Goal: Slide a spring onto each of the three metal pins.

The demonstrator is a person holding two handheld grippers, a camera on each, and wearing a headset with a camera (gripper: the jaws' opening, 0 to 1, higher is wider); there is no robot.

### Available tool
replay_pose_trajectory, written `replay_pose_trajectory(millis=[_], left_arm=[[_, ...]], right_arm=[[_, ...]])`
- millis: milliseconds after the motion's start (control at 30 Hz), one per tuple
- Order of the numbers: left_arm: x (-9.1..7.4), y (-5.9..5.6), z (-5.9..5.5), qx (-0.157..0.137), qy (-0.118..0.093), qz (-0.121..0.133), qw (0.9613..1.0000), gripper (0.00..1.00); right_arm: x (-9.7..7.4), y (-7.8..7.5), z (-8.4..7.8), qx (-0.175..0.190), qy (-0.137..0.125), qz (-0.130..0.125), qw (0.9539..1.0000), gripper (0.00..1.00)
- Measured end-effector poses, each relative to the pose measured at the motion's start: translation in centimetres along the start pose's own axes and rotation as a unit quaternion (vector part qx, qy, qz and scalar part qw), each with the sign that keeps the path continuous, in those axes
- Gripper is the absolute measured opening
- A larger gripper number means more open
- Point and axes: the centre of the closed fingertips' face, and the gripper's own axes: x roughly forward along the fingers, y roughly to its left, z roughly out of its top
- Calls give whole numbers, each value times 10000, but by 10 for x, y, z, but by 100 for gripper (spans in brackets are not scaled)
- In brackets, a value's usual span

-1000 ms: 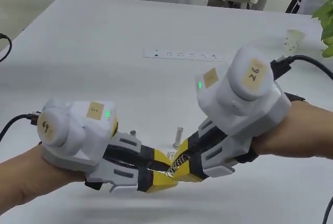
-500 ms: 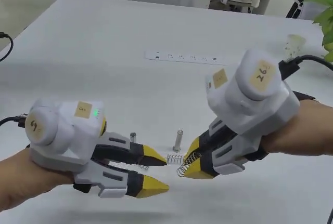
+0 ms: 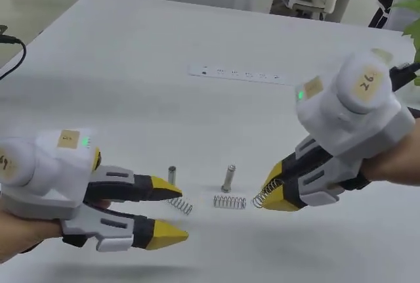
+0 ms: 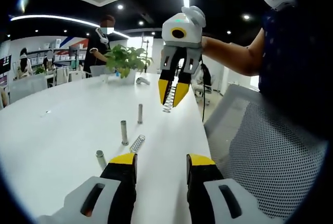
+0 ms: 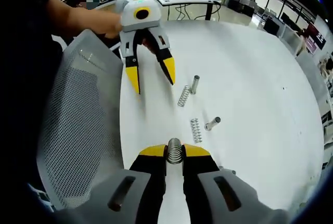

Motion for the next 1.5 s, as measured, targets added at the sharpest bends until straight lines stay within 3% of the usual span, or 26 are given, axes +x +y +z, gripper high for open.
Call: replay_pose_trajectory(millis=[433, 900, 1267, 1500], left_arm=[[-28, 12, -11, -323, -61, 629, 9975, 46], [-42, 9, -16, -388, -38, 995, 9943, 58], [-44, 7, -15, -416, -79, 1161, 9923, 62], [-43, 5, -17, -404, -63, 1177, 9922, 62]], right_arm=[[-15, -21, -11, 147, 100, -262, 9995, 9], [-33, -46, -23, 122, 350, -453, 9983, 9], [-32, -72, -43, -28, 934, -661, 9934, 9], [-23, -82, -52, -66, 1185, -595, 9911, 9]])
